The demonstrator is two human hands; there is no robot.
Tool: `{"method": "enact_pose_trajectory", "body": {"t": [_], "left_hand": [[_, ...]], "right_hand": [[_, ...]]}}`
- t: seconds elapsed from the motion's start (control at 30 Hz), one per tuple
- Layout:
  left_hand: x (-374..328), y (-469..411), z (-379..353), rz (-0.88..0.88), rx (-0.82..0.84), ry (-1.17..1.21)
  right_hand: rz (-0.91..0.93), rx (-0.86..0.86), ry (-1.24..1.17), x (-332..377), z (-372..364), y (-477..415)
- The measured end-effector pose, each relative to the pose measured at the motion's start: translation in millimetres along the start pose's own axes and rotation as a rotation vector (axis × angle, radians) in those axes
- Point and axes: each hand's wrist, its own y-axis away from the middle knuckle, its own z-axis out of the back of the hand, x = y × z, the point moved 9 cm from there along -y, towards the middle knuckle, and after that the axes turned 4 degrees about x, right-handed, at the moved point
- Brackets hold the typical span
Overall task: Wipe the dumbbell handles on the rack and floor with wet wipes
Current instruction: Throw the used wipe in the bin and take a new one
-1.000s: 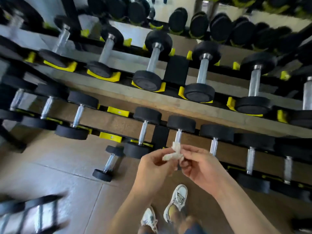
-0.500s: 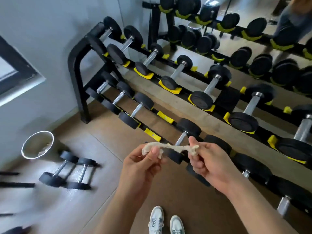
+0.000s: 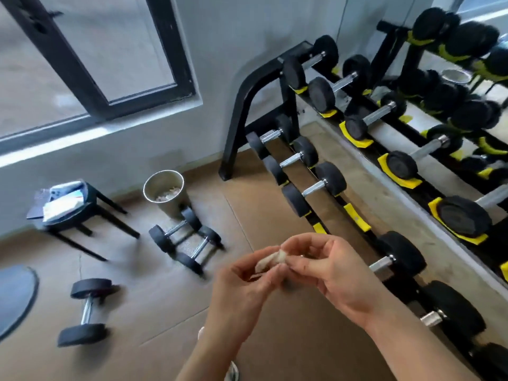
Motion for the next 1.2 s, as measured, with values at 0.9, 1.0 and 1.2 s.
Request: {"method": "enact_pose_trajectory", "body": {"t": [0.9,1.0,1.2], "left_hand": [[-56.0,-298.4,478.6,0.003,-0.499,-0.302],[-45.3,-350.9,519.7,0.036,-0.525,-0.377],[0.7,-384.4,602.9,0.153,-0.614,-0.408]], "right_hand": [[0.444,-0.082,0.723,82.7,-324.2,-487.9],[0.725,-0.174,0.887,100.4,-344.4,-568.8],[0.315,-0.077,1.194,9.9,-353.0,-732.7]]}}
